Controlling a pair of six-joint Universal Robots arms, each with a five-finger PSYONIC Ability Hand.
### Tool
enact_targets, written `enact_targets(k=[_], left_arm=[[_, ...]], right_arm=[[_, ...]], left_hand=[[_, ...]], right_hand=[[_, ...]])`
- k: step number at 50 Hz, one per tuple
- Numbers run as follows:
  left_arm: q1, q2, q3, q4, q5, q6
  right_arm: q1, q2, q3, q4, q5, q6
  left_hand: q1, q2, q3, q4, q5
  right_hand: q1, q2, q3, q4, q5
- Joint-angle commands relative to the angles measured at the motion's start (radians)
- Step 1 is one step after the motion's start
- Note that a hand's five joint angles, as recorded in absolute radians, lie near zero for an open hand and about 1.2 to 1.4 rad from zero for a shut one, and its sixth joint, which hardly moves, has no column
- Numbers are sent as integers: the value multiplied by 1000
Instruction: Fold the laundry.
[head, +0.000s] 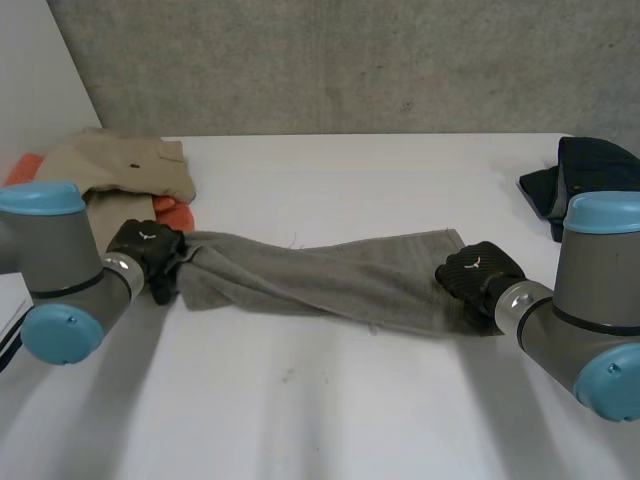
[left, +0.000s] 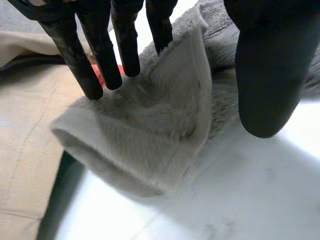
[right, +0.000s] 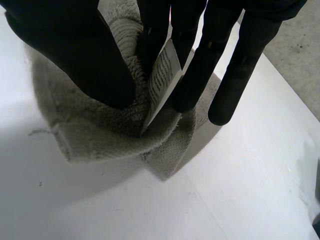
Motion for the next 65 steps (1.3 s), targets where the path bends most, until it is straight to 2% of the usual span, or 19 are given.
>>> enact_targets(k=[1,7,8,10,16,19,23,28,43,52,54,57,58,59,65], left_arm=[[12,-50,67,4,-20,63],[15,-27,69,15,-20,73],[16,0,58,13,-17,68],[21,31,43,13,-12,60],[36,163,-31,2,58,19],[46,177,-45,-13,110,7],[49,153,-39,-53,138,10],[43,105,-10,-103,118,19],[32,-35,197,-188,71,80],[29,-67,219,-240,51,122],[30,-65,214,-237,45,126],[36,-72,222,-217,48,137],[36,-72,228,-206,49,139],[36,-82,240,-179,57,140],[26,-144,369,-48,133,154]], right_arm=[[-1,6,-3,0,1,-1],[-9,6,-10,0,4,-1],[-15,5,-15,3,4,-1],[-22,2,-21,3,6,-1],[-45,-18,-44,41,-2,-5],[-47,-23,-45,59,-5,-5],[-44,-18,-42,63,-15,-5],[-41,-10,-41,66,-14,-6],[-39,22,-101,61,-6,-11],[-42,74,-145,67,4,-28],[-42,78,-150,66,4,-31],[-39,88,-162,61,3,-41],[-38,89,-168,60,3,-43],[-32,95,-186,57,3,-46],[-16,132,-331,24,24,-41]], left_hand=[[201,203,192,195,198],[653,655,644,647,649],[802,804,793,796,798],[868,870,859,862,864],[722,724,713,715,718],[584,586,575,578,580],[545,547,536,539,541],[434,436,425,427,430],[425,427,416,418,421],[354,356,345,348,351],[369,371,360,363,365],[571,573,562,564,567],[673,675,664,667,670],[933,935,924,926,929],[935,937,926,929,932]], right_hand=[[278,209,197,197,221],[278,209,197,197,221],[278,209,197,197,221],[278,209,197,197,221],[278,209,197,197,221],[278,209,197,197,221],[278,209,197,197,221],[278,209,197,197,221],[278,209,197,197,221],[278,209,197,197,221],[278,209,197,197,221],[278,209,197,197,221],[278,209,197,197,221],[278,209,197,197,221],[278,209,197,197,221]])
